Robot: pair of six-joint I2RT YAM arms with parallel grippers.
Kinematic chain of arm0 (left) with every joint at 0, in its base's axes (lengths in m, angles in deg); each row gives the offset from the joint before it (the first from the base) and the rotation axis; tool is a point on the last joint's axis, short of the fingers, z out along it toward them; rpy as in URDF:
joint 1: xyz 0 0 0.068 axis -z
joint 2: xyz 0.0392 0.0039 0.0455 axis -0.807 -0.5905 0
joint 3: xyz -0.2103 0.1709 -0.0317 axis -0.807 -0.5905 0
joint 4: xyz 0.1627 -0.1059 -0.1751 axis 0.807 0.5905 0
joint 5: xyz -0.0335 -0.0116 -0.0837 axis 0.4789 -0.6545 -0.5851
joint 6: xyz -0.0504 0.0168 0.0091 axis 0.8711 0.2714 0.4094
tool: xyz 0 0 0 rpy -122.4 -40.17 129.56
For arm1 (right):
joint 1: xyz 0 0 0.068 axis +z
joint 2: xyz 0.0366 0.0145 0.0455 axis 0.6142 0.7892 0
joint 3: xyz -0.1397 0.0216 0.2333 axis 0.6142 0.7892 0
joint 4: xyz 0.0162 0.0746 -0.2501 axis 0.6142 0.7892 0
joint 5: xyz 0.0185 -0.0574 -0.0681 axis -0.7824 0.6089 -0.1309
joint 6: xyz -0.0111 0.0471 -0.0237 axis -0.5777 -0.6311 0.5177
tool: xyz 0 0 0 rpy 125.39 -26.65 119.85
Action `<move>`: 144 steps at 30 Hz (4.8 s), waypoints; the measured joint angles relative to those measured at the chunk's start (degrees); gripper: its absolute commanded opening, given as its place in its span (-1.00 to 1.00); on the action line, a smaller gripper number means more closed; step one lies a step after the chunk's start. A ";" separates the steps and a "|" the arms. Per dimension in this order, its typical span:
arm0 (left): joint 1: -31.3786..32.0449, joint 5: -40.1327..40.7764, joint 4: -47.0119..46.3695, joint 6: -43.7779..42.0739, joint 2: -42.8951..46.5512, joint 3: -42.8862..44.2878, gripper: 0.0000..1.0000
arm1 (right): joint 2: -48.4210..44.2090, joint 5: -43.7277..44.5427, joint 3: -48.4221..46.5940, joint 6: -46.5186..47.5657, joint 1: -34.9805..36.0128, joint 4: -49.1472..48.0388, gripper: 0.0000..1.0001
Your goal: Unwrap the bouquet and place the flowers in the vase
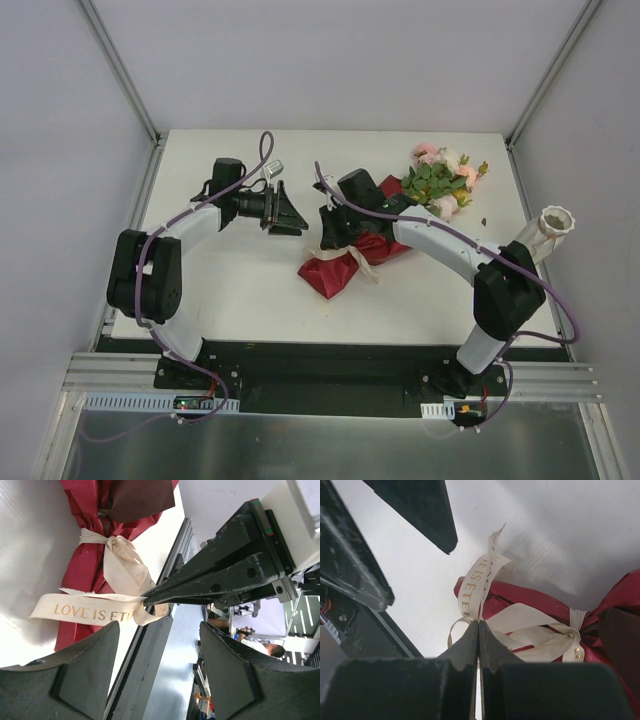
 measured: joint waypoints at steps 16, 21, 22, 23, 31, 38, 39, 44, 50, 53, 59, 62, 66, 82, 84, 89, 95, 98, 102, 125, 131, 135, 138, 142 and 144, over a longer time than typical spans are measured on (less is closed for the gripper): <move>4.37 2.95 0.20 1.20 -6.01 0.28 0.15 | -2.86 -1.53 4.87 0.26 0.22 -2.58 -0.99; 4.39 8.61 0.35 3.26 -6.03 0.28 0.09 | -2.86 0.55 4.87 0.26 2.01 -3.10 -0.99; 4.39 10.03 0.61 3.41 -6.03 0.28 0.05 | -2.86 1.16 4.87 0.24 2.45 -3.15 -0.99; 4.39 11.37 0.90 3.52 -6.03 0.28 0.04 | -2.86 1.81 4.87 0.13 2.89 -3.30 -0.99; 4.70 19.63 4.31 3.82 -6.03 0.22 0.03 | -2.86 8.24 4.87 -0.31 6.12 -4.68 -0.99; 6.67 21.49 5.09 4.59 -5.57 -1.03 -0.54 | -2.84 14.21 4.87 -0.76 7.96 -5.01 -0.99; 6.75 21.66 5.20 4.68 -5.40 -1.27 -0.80 | -2.84 14.75 4.87 -0.79 8.13 -5.01 -0.98; 7.08 23.06 5.92 4.57 -3.69 -2.01 -1.00 | -2.84 16.11 4.87 -1.22 8.98 -4.98 -0.70; 8.74 26.80 6.23 2.56 2.58 -3.39 -1.00 | -3.54 16.06 7.43 -2.99 9.62 -6.25 -0.15; 10.91 29.70 7.93 0.85 5.92 -3.43 -1.00 | -5.44 15.69 10.01 -4.11 9.62 -6.05 0.02; 14.62 33.66 13.18 -0.92 7.67 -0.94 -1.00 | -7.80 15.69 10.62 -3.26 9.62 -5.88 0.32; 14.58 34.56 14.71 -0.72 8.52 -0.87 -1.00 | -8.09 15.76 10.62 -2.43 9.62 -6.19 0.37; 14.51 34.99 15.67 0.28 9.57 -0.79 -1.00 | -8.11 15.69 10.62 -0.24 9.70 -7.21 0.42; 14.51 34.49 16.52 6.12 11.56 0.28 -1.00 | -8.92 30.82 17.68 10.45 18.88 -23.06 0.14; 14.51 34.51 16.59 6.38 11.61 0.28 -1.00 | -7.96 35.63 17.66 11.13 20.24 -24.79 0.05; 14.51 34.71 17.22 6.64 12.68 0.26 -1.00 | -5.73 45.44 17.75 12.46 21.29 -28.30 -0.93; 12.11 33.86 17.40 5.46 13.68 0.24 0.23 | -6.73 47.82 22.27 11.93 21.24 -32.54 -0.99; 8.98 33.51 17.70 3.39 15.26 -0.90 0.37 | -9.14 47.80 25.57 10.78 21.14 -32.68 -0.98; 6.21 35.15 19.08 -0.57 17.42 -2.45 0.22 | -13.35 46.51 27.41 8.55 20.00 -32.17 -0.99; 12.57 53.75 23.47 -7.50 -14.05 12.37 -0.18 | -22.08 35.58 27.45 2.47 15.10 -32.33 -0.99; 15.02 57.29 23.76 -8.76 -16.92 15.30 -1.00 | -22.47 35.12 26.64 1.38 14.91 -30.91 -0.99; 15.72 62.03 26.36 -10.03 -18.23 17.88 -1.00 | -23.10 35.17 25.90 -0.13 14.64 -29.11 -0.99; 15.63 66.12 28.70 -10.34 -17.90 19.10 -1.00 | -24.83 36.20 24.87 -1.55 14.01 -26.51 -0.98; 15.10 70.55 31.28 -10.36 -13.35 18.23 -1.00 | -29.07 39.95 23.21 -2.10 12.90 -22.64 -0.99; 14.60 71.49 31.89 -10.34 -8.13 16.79 -1.00 | -32.63 41.48 23.26 -2.08 12.31 -20.76 -0.98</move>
